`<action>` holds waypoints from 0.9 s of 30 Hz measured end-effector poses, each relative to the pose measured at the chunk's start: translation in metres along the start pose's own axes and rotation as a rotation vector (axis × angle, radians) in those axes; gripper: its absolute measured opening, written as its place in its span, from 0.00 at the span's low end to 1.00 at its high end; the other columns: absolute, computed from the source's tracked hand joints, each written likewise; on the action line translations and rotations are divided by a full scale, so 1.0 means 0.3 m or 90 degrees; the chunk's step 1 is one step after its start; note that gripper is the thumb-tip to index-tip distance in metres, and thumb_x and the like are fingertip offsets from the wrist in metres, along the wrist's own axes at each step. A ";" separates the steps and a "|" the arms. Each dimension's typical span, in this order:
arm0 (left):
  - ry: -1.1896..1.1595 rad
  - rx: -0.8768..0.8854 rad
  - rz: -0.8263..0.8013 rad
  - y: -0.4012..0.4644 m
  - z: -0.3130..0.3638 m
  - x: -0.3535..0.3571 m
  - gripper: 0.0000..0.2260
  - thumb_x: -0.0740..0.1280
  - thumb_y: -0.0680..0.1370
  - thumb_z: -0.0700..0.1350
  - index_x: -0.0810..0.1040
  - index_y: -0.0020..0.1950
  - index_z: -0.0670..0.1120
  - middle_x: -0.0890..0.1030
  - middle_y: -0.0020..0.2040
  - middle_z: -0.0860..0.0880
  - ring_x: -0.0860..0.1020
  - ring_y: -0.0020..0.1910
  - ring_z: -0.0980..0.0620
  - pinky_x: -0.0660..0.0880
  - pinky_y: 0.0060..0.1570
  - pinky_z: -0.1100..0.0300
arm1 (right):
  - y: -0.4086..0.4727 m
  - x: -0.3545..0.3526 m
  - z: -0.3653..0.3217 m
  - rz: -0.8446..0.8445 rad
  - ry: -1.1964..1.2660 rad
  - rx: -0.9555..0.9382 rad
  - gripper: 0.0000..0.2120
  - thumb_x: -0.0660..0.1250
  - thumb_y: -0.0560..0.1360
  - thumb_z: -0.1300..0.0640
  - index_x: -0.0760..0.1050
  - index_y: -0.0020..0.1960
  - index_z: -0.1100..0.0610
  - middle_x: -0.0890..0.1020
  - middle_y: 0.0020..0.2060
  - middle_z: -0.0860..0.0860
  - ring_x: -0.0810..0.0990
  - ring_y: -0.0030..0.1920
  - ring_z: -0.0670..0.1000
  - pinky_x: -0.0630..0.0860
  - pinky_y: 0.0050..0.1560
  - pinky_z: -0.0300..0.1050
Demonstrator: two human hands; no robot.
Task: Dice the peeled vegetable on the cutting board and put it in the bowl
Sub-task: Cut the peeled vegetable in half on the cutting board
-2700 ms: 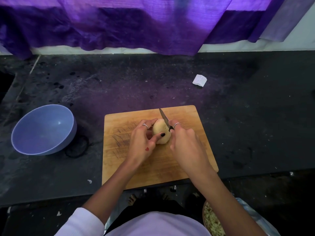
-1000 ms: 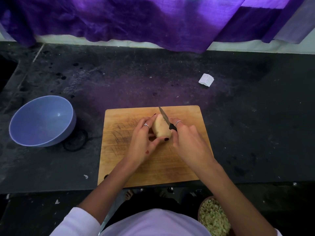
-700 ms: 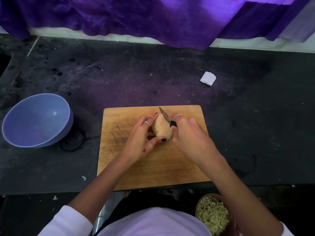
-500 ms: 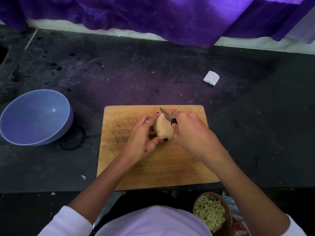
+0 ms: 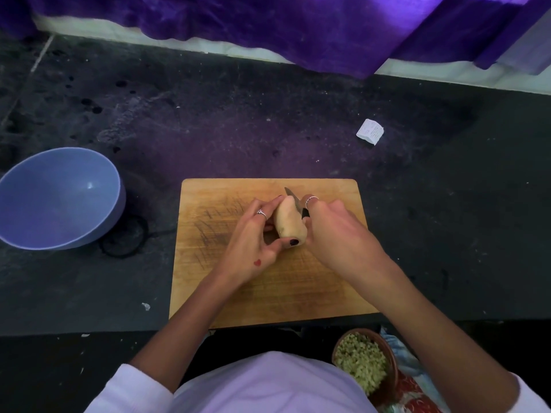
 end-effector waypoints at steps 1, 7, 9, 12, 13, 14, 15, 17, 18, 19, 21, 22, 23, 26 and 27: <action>0.002 0.002 0.000 0.000 -0.001 0.000 0.34 0.74 0.71 0.44 0.64 0.74 0.46 0.69 0.56 0.53 0.73 0.55 0.58 0.70 0.59 0.73 | 0.000 0.002 0.003 0.012 -0.002 -0.003 0.18 0.63 0.78 0.56 0.65 0.67 0.55 0.70 0.44 0.50 0.74 0.43 0.52 0.69 0.37 0.45; 0.034 0.030 -0.016 0.001 0.011 0.011 0.34 0.74 0.72 0.46 0.63 0.74 0.44 0.69 0.56 0.54 0.72 0.55 0.58 0.71 0.61 0.65 | -0.028 0.061 0.046 0.069 0.007 0.006 0.26 0.59 0.80 0.57 0.55 0.75 0.49 0.66 0.34 0.46 0.72 0.37 0.49 0.64 0.31 0.40; 0.046 0.031 -0.014 0.005 0.011 0.013 0.34 0.74 0.72 0.46 0.64 0.74 0.44 0.69 0.56 0.53 0.72 0.55 0.58 0.70 0.61 0.66 | -0.041 0.070 0.061 0.096 0.023 0.011 0.26 0.59 0.80 0.58 0.55 0.75 0.49 0.70 0.31 0.48 0.72 0.34 0.52 0.65 0.31 0.43; 0.088 0.055 -0.015 0.007 0.028 0.016 0.34 0.74 0.71 0.48 0.64 0.74 0.43 0.68 0.55 0.53 0.71 0.52 0.58 0.68 0.58 0.68 | -0.058 0.061 0.081 0.135 0.087 0.016 0.23 0.58 0.80 0.58 0.61 0.74 0.50 0.73 0.30 0.49 0.70 0.29 0.50 0.67 0.31 0.45; 0.096 0.058 -0.012 0.007 0.030 0.014 0.34 0.74 0.71 0.48 0.64 0.74 0.43 0.68 0.55 0.53 0.71 0.52 0.58 0.69 0.58 0.68 | -0.056 0.058 0.077 0.137 0.093 0.010 0.22 0.58 0.80 0.58 0.62 0.73 0.50 0.72 0.29 0.47 0.69 0.27 0.48 0.66 0.31 0.44; 0.095 0.054 -0.010 0.007 0.026 0.013 0.34 0.74 0.71 0.47 0.64 0.74 0.43 0.69 0.56 0.53 0.72 0.53 0.58 0.70 0.58 0.66 | -0.050 0.057 0.071 0.132 0.093 0.005 0.22 0.59 0.80 0.58 0.63 0.73 0.50 0.70 0.29 0.45 0.68 0.27 0.46 0.65 0.30 0.42; 0.088 0.052 -0.012 0.004 0.025 0.013 0.34 0.74 0.72 0.47 0.64 0.74 0.43 0.69 0.57 0.52 0.72 0.54 0.57 0.70 0.59 0.65 | -0.048 0.054 0.065 0.124 0.093 0.004 0.21 0.59 0.80 0.59 0.63 0.73 0.51 0.70 0.30 0.44 0.68 0.27 0.44 0.64 0.30 0.41; 0.084 0.055 -0.015 -0.004 0.029 0.016 0.34 0.73 0.72 0.45 0.63 0.74 0.44 0.68 0.58 0.53 0.71 0.56 0.57 0.69 0.61 0.65 | -0.052 0.042 0.057 0.114 0.099 0.007 0.21 0.59 0.80 0.60 0.64 0.72 0.51 0.74 0.34 0.46 0.73 0.31 0.47 0.66 0.30 0.41; 0.089 0.060 -0.018 -0.010 0.034 0.019 0.34 0.73 0.72 0.44 0.62 0.75 0.44 0.67 0.59 0.53 0.70 0.57 0.57 0.67 0.62 0.67 | -0.057 0.036 0.056 0.105 0.101 0.009 0.22 0.59 0.80 0.60 0.64 0.72 0.51 0.75 0.35 0.47 0.74 0.33 0.48 0.67 0.30 0.41; 0.094 0.065 -0.022 -0.013 0.038 0.023 0.34 0.73 0.72 0.43 0.62 0.75 0.44 0.67 0.59 0.53 0.69 0.57 0.58 0.66 0.62 0.68 | -0.062 0.029 0.057 0.094 0.100 0.012 0.21 0.59 0.80 0.60 0.64 0.72 0.51 0.75 0.35 0.46 0.74 0.33 0.47 0.67 0.28 0.41; 0.104 0.077 -0.027 -0.019 0.045 0.030 0.34 0.73 0.72 0.41 0.62 0.75 0.43 0.67 0.61 0.52 0.69 0.59 0.57 0.65 0.63 0.68 | -0.073 0.010 0.063 0.068 0.092 0.020 0.20 0.59 0.80 0.59 0.65 0.71 0.51 0.70 0.35 0.43 0.71 0.32 0.43 0.64 0.27 0.38; 0.108 0.080 -0.029 -0.021 0.045 0.032 0.34 0.73 0.72 0.41 0.62 0.75 0.44 0.67 0.61 0.52 0.69 0.59 0.57 0.65 0.63 0.68 | -0.077 -0.001 0.064 0.058 0.083 0.022 0.19 0.59 0.80 0.59 0.66 0.70 0.52 0.69 0.35 0.43 0.70 0.33 0.43 0.65 0.28 0.39; 0.112 0.082 -0.030 -0.021 0.045 0.034 0.34 0.73 0.72 0.40 0.62 0.75 0.44 0.67 0.61 0.51 0.68 0.59 0.57 0.64 0.63 0.69 | -0.080 -0.014 0.062 0.047 0.072 0.023 0.17 0.59 0.80 0.58 0.67 0.68 0.53 0.67 0.35 0.43 0.71 0.34 0.44 0.66 0.29 0.40; 0.122 0.086 -0.041 -0.022 0.045 0.042 0.34 0.72 0.72 0.39 0.62 0.75 0.45 0.67 0.61 0.51 0.67 0.59 0.58 0.60 0.62 0.75 | -0.069 -0.055 0.066 0.007 0.053 0.041 0.12 0.58 0.80 0.58 0.71 0.62 0.55 0.68 0.38 0.45 0.73 0.35 0.47 0.69 0.31 0.43; 0.126 0.088 -0.043 -0.023 0.046 0.044 0.34 0.72 0.72 0.39 0.61 0.75 0.45 0.67 0.61 0.51 0.67 0.60 0.59 0.59 0.62 0.76 | -0.062 -0.063 0.072 -0.006 0.050 0.046 0.12 0.57 0.80 0.59 0.71 0.62 0.55 0.69 0.39 0.46 0.73 0.35 0.48 0.69 0.31 0.43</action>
Point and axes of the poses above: each hand's wrist, its own y-axis towards the middle knuckle, its own x-axis out of the palm, z = x × y, the point moved 10 cm from there along y, towards the middle knuckle
